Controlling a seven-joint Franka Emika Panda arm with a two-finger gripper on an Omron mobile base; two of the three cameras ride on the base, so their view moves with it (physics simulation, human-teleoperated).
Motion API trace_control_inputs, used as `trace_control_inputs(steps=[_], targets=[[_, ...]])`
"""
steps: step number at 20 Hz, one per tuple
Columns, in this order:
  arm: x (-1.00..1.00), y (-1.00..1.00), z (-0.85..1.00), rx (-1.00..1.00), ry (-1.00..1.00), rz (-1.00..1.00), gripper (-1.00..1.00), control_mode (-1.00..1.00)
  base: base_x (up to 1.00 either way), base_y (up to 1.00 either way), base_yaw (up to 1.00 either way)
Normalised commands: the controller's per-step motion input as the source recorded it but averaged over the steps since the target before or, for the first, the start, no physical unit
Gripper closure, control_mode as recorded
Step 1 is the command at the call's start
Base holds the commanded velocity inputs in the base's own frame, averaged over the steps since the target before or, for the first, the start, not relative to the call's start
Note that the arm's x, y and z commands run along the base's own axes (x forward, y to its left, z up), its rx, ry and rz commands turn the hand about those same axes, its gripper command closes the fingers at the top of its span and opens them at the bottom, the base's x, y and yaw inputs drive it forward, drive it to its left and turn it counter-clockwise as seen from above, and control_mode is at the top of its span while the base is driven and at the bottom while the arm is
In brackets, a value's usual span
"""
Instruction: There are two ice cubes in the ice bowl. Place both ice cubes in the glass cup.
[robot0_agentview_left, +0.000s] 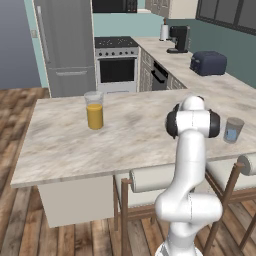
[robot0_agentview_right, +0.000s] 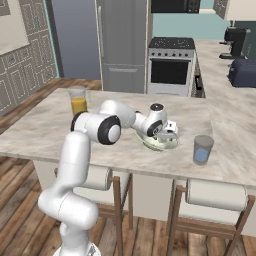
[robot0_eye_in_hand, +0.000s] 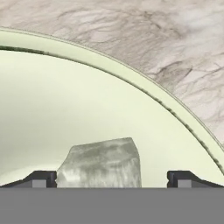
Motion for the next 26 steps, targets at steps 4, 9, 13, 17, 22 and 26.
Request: trace_control_inputs(steps=[4, 9, 13, 17, 22, 26], targets=[[0.19, 0.00, -0.18, -0.01, 0.02, 0.00, -1.00, -1.00, 0.00, 0.00, 0.00], [0.25, 0.01, -0.39, -0.03, 0.01, 0.00, 1.00, -1.00, 0.00, 0.00, 0.00], [0.12, 0.00, -0.17, -0.02, 0.01, 0.00, 1.00, -1.00, 0.00, 0.00, 0.00], [-0.35, 0.02, 0.09, 0.00, 0.01, -0.01, 1.00, -1.00, 0.00, 0.00, 0.00], [-0.95, 0.24, 0.83, 0.00, -0.07, -0.08, 1.00, -1.00, 0.00, 0.00, 0.00], [-1.00, 0.52, 0.98, 0.00, -0.13, -0.09, 1.00, -1.00, 0.00, 0.00, 0.00]])
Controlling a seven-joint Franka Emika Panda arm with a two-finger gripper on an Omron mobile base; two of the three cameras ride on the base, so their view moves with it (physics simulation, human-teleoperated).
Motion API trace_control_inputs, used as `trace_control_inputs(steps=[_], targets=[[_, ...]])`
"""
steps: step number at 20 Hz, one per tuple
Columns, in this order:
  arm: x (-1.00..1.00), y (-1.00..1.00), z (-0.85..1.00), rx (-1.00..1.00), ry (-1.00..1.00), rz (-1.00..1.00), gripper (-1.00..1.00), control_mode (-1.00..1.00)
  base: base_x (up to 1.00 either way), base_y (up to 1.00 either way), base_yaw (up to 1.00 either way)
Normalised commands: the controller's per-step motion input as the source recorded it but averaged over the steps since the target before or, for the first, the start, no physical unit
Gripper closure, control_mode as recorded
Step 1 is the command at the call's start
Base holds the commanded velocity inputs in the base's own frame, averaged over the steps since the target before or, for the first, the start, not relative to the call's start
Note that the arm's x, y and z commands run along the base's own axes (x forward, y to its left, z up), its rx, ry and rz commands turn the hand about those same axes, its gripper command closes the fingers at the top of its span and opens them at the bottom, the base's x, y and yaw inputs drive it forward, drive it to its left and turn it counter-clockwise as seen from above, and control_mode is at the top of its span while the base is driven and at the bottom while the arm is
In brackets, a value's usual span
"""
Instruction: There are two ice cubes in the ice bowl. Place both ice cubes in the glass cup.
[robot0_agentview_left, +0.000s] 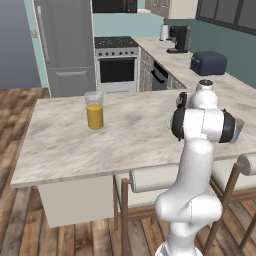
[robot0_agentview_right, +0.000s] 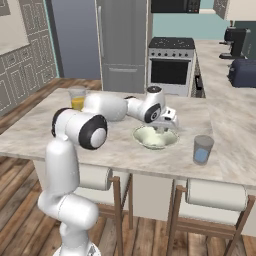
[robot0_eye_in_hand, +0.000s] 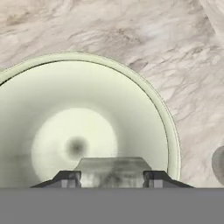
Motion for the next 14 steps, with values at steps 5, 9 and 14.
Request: trace_control_inputs(steps=[5, 9, 14], targets=[[-0.96, 0.53, 0.93, 0.08, -0.05, -0.13, 1.00, -1.00, 0.00, 0.00, 0.00], [-0.67, -0.04, 0.64, 0.04, 0.01, -0.18, 1.00, -1.00, 0.00, 0.00, 0.00], [-0.04, -0.36, 0.80, 0.00, 0.14, -0.26, 1.00, -1.00, 0.00, 0.00, 0.00]])
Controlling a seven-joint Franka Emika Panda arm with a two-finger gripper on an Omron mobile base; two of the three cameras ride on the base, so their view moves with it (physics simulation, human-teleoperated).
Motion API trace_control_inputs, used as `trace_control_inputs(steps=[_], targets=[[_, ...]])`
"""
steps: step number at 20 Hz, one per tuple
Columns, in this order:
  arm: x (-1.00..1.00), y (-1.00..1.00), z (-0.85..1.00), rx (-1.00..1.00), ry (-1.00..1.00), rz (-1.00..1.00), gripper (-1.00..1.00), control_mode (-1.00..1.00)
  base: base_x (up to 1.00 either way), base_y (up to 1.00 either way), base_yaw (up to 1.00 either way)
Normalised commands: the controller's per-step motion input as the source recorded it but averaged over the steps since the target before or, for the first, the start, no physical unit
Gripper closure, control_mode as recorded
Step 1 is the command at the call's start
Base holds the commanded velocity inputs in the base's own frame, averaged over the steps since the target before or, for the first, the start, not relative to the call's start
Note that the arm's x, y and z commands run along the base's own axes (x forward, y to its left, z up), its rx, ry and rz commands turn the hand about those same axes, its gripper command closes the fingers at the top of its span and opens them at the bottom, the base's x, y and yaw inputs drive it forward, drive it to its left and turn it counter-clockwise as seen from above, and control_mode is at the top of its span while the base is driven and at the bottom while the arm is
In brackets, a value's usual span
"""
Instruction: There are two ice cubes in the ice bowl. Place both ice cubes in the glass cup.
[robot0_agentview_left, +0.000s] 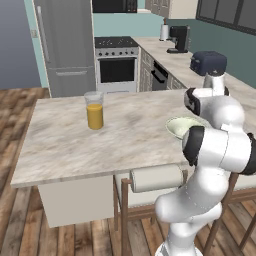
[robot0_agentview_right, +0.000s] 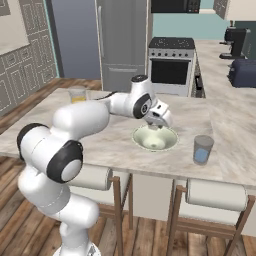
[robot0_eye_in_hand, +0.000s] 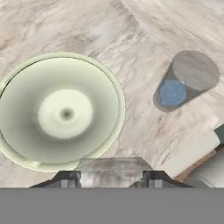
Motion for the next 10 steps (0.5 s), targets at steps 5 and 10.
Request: trace_control_inputs(steps=[5, 10], targets=[[0.00, -0.63, 0.67, 0.11, 0.18, -0.22, 1.00, -1.00, 0.00, 0.00, 0.00], [0.00, -0.80, 0.17, 0.35, 0.13, -0.08, 1.00, -1.00, 0.00, 0.00, 0.00]])
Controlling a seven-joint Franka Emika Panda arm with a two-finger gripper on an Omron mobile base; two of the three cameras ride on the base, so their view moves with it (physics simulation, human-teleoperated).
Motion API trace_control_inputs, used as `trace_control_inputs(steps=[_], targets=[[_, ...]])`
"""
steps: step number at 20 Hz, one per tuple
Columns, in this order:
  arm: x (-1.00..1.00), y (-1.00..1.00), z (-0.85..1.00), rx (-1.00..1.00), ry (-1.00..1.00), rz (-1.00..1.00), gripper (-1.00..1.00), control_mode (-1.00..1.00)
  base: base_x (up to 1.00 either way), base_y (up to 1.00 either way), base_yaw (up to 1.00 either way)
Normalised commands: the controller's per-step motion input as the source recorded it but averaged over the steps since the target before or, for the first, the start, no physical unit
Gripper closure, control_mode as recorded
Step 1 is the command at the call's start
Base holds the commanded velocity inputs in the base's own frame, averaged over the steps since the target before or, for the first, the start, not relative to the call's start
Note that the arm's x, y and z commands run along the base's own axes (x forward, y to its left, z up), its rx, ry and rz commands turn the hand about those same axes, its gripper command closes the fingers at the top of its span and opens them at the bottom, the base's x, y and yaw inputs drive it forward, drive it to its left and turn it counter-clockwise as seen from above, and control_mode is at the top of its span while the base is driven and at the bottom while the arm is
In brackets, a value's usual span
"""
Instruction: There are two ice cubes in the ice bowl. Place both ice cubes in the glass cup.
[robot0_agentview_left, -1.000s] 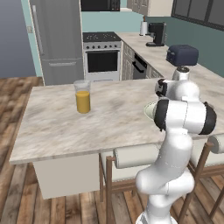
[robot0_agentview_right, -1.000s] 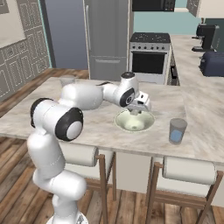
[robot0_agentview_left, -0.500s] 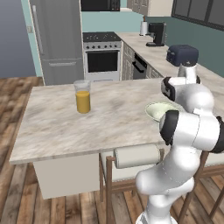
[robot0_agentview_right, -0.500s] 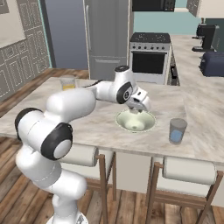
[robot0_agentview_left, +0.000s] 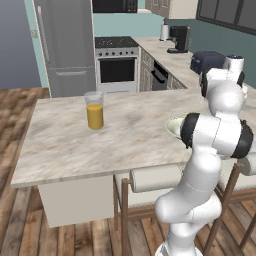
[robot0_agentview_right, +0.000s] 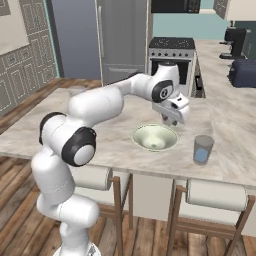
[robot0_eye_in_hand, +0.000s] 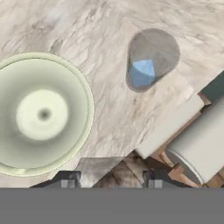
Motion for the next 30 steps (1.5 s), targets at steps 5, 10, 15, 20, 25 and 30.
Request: trace_control_inputs(steps=[5, 10, 15, 20, 25, 30], targets=[[0.00, -0.51, 0.00, 0.24, 0.02, -0.04, 1.00, -1.00, 0.00, 0.00, 0.00], [0.00, -0.05, -0.23, 0.01, 0.00, 0.00, 1.00, -1.00, 0.00, 0.00, 0.00], [0.02, -0.11, -0.35, -0.02, 0.00, 0.00, 1.00, -1.00, 0.00, 0.00, 0.00], [0.02, -0.14, -0.41, -0.10, 0.00, 0.00, 1.00, -1.00, 0.00, 0.00, 0.00], [0.19, -0.17, -0.25, -0.07, 0.00, 0.00, 1.00, -1.00, 0.00, 0.00, 0.00], [0.22, -0.35, -0.18, 0.00, 0.00, 0.00, 1.00, -1.00, 0.00, 0.00, 0.00]])
